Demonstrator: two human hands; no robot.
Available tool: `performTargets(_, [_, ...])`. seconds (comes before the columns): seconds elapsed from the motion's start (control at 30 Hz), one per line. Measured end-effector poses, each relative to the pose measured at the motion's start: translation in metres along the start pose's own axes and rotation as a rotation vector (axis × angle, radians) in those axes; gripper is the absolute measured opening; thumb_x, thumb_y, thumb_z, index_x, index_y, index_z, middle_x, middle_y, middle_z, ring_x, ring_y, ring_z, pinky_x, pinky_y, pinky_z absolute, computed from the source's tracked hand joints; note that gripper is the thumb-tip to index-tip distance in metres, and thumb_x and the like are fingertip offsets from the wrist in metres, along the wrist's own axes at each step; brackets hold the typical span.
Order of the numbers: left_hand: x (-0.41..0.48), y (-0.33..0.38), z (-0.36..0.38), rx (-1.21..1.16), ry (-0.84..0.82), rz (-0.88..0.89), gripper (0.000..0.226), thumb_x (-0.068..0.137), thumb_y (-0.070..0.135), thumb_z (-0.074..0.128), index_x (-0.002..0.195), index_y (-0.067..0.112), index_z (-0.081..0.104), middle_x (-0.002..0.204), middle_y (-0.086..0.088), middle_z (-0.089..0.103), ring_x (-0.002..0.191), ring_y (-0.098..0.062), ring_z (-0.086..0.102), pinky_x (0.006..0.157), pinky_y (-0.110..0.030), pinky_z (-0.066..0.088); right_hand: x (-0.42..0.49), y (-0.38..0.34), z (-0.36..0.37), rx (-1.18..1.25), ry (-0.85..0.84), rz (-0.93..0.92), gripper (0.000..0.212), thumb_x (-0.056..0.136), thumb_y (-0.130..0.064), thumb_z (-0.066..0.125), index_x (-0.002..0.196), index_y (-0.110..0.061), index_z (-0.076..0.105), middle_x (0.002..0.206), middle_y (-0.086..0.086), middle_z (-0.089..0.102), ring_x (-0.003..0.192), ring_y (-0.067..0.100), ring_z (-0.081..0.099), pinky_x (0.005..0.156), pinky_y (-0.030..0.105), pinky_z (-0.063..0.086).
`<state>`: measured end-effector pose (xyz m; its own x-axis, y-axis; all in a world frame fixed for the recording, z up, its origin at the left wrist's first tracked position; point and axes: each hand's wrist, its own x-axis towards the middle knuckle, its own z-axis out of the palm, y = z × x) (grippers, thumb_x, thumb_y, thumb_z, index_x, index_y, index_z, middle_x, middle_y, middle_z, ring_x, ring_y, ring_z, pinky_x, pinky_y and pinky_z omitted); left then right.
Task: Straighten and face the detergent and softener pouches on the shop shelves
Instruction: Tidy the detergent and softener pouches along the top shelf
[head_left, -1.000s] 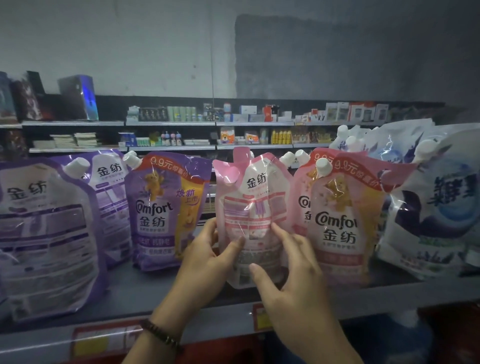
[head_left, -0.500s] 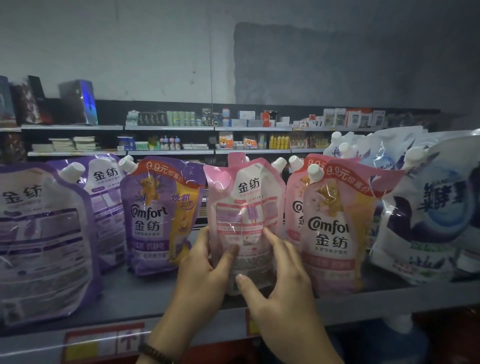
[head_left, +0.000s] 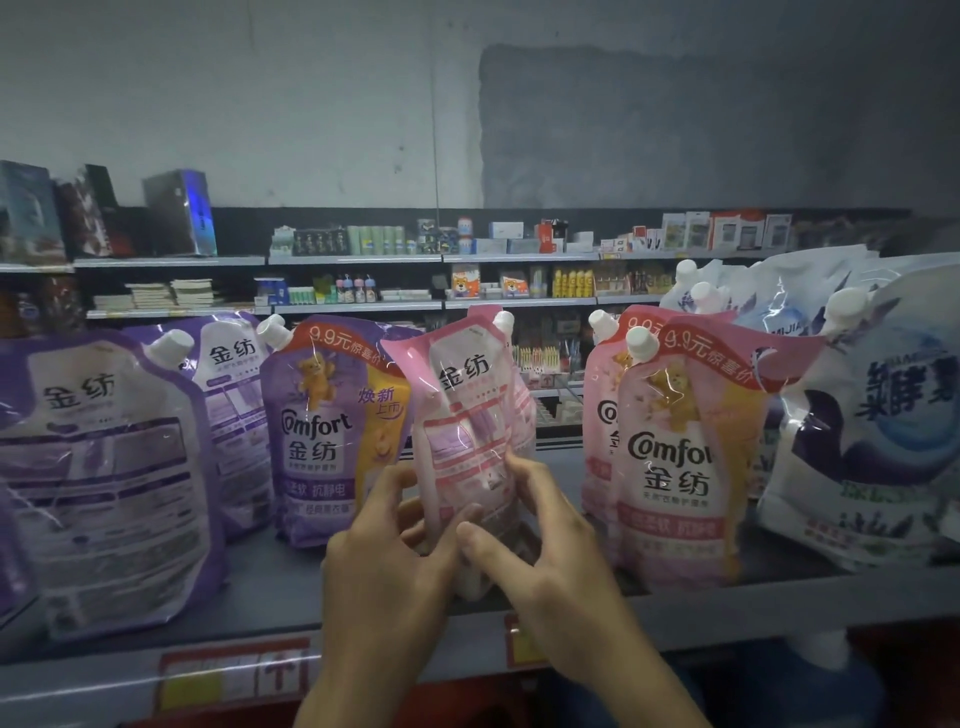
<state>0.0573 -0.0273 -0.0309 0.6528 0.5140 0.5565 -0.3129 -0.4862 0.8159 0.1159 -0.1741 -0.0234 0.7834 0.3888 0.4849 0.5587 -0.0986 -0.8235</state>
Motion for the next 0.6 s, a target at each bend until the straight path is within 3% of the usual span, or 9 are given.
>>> performTargets(0.17, [-0.016, 0.009, -0.003, 0.166, 0.062, 0.045, 0.044, 0.076, 0.041, 0.09, 0.113, 0.048, 0.066, 0.09, 0.027, 0.079, 0.081, 0.014, 0.073, 0.076, -0.028, 0.066, 0.003, -0.002, 0.003, 0.105, -0.055, -0.005, 0.059, 0.087, -0.049, 0.08, 0.138, -0.037, 0.056, 0.127, -0.011, 0.073, 0.117, 0.005, 0.07, 0.101, 0.034, 0.058])
performTargets(0.37, [-0.026, 0.02, -0.001, 0.328, 0.133, 0.043, 0.059, 0.069, 0.037, 0.089, 0.117, 0.056, 0.06, 0.09, 0.049, 0.067, 0.077, 0.017, 0.07, 0.079, -0.033, 0.066, 0.006, -0.002, 0.005, 0.096, -0.107, -0.005, 0.072, 0.08, -0.05, 0.089, 0.142, -0.036, 0.054, 0.126, -0.013, 0.074, 0.117, 0.003, 0.07, 0.1, 0.031, 0.058])
performTargets(0.43, [-0.028, 0.022, 0.002, 0.334, 0.162, 0.037, 0.059, 0.066, 0.045, 0.091, 0.116, 0.057, 0.061, 0.088, 0.044, 0.071, 0.077, 0.012, 0.073, 0.078, -0.034, 0.066, 0.008, -0.003, 0.006, 0.101, -0.132, 0.005, 0.074, 0.079, -0.051, 0.09, 0.143, -0.038, 0.055, 0.127, -0.01, 0.073, 0.116, 0.006, 0.071, 0.099, 0.035, 0.06])
performTargets(0.5, [-0.032, 0.021, 0.005, 0.358, 0.175, 0.059, 0.062, 0.066, 0.048, 0.092, 0.119, 0.058, 0.062, 0.083, 0.031, 0.076, 0.076, 0.008, 0.075, 0.072, -0.033, 0.067, 0.012, -0.005, 0.006, 0.113, -0.143, 0.009, 0.062, 0.081, -0.049, 0.09, 0.134, -0.039, 0.061, 0.121, -0.005, 0.075, 0.109, 0.01, 0.075, 0.094, 0.04, 0.063])
performTargets(0.6, [-0.037, 0.019, 0.01, 0.392, 0.164, 0.09, 0.07, 0.063, 0.037, 0.088, 0.124, 0.06, 0.063, 0.075, 0.023, 0.076, 0.073, 0.008, 0.075, 0.066, -0.032, 0.067, 0.017, -0.009, 0.002, 0.17, -0.163, 0.033, 0.045, 0.083, -0.044, 0.089, 0.121, -0.036, 0.067, 0.112, 0.0, 0.078, 0.099, 0.018, 0.078, 0.088, 0.048, 0.064])
